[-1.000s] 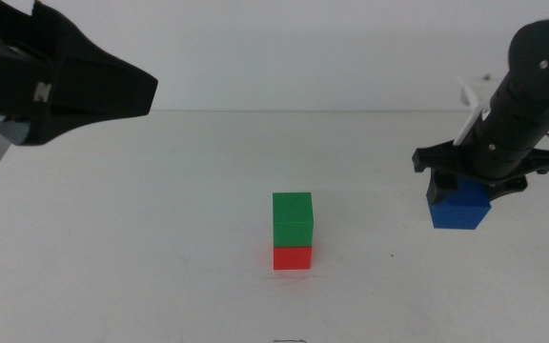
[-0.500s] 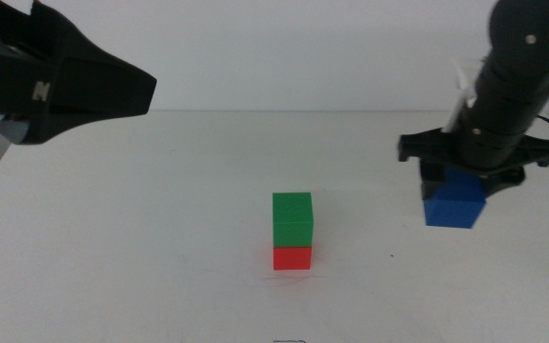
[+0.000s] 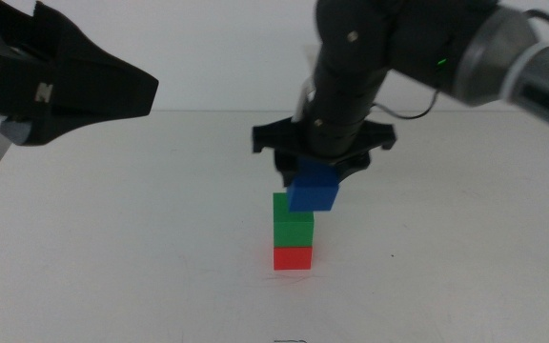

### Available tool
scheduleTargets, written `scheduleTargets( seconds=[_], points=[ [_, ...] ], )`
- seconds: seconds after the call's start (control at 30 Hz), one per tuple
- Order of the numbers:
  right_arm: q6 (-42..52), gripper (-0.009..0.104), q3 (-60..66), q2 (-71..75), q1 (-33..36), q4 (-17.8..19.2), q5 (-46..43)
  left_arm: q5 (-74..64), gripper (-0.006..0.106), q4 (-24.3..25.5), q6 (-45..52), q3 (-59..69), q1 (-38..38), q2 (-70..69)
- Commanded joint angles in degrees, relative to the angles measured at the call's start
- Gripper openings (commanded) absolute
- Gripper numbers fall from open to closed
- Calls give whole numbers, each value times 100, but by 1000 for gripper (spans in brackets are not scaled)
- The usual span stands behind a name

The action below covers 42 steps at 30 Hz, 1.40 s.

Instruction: Stack red cubes first, then green, then blue cubes in a specific spot.

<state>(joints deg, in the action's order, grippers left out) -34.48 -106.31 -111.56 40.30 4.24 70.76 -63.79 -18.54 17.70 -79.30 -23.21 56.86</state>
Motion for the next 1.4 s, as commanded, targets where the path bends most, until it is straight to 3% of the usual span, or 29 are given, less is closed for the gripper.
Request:
scheduleTargets(
  seconds=[0.0,0.53,1.37],
  points=[
    [-30,-1,-267,154,101,77,378,355,94,-128,-37,-124,-1,-31],
    [-331,-1,-689,-93,175,263,372,355,94,-128,-37,-124,-1,-25],
    [-522,-1,-730,-365,41,209,382,355,94,-128,-37,-124,-1,-25]
  ],
)
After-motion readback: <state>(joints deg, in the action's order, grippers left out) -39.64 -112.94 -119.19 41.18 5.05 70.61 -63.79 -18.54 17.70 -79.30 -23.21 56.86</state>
